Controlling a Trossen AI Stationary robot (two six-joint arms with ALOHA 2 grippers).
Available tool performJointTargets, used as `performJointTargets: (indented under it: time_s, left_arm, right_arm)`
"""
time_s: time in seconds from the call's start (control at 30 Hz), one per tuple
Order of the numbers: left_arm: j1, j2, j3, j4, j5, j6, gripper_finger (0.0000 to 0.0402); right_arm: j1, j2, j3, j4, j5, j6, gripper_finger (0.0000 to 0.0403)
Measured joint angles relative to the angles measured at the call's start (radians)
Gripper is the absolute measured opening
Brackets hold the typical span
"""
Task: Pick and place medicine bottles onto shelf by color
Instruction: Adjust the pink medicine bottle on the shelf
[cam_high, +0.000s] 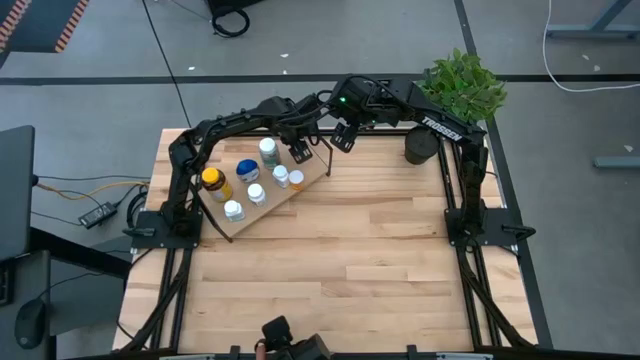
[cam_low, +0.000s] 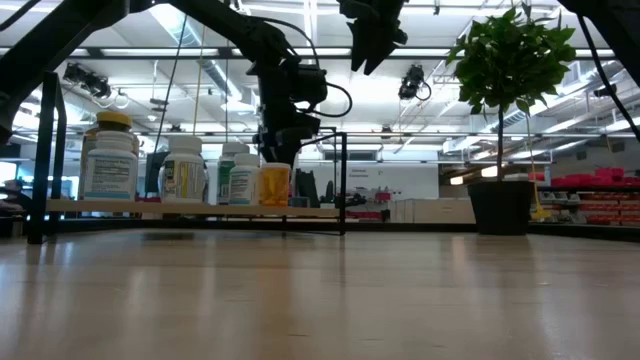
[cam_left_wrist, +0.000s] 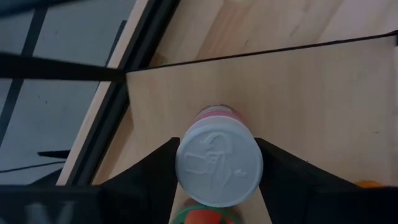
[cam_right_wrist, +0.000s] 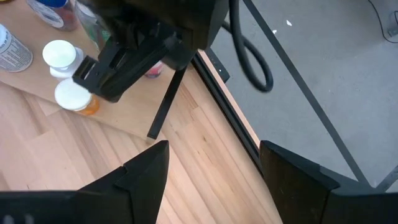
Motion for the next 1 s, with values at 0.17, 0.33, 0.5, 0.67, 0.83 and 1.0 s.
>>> performJointTargets:
  time_s: [0.17, 0.33, 0.5, 0.67, 0.83, 1.0]
  left_arm:
    - [0.026, 0.0, 0.0, -0.011, 0.0, 0.0, 0.0205]
    - [0.04, 0.0, 0.0, -0.016, 0.0, 0.0, 0.0195]
    - [0.041, 0.0, 0.0, -0.016, -0.001, 0.0, 0.0203]
    - [0.041, 0.0, 0.0, -0.004, -0.001, -0.006, 0.0226]
    - [0.041, 0.001, 0.0, -0.002, -0.001, -0.004, 0.0251]
    - [0.039, 0.001, 0.0, -0.004, -0.001, -0.002, 0.0283]
  right_arm:
    - [0.0, 0.0, 0.0, 0.0, 0.0, 0.0, 0.0257]
    - [0.0, 0.0, 0.0, 0.0, 0.0, 0.0, 0.0257]
    - [0.0, 0.0, 0.0, 0.0, 0.0, -0.002, 0.0257]
    - [0.0, 0.0, 0.0, 0.0, 0.0, -0.003, 0.0257]
    - [0.0, 0.0, 0.0, 0.0, 0.0, -0.003, 0.0257]
    - [0.0, 0.0, 0.0, 0.0, 0.0, -0.001, 0.0257]
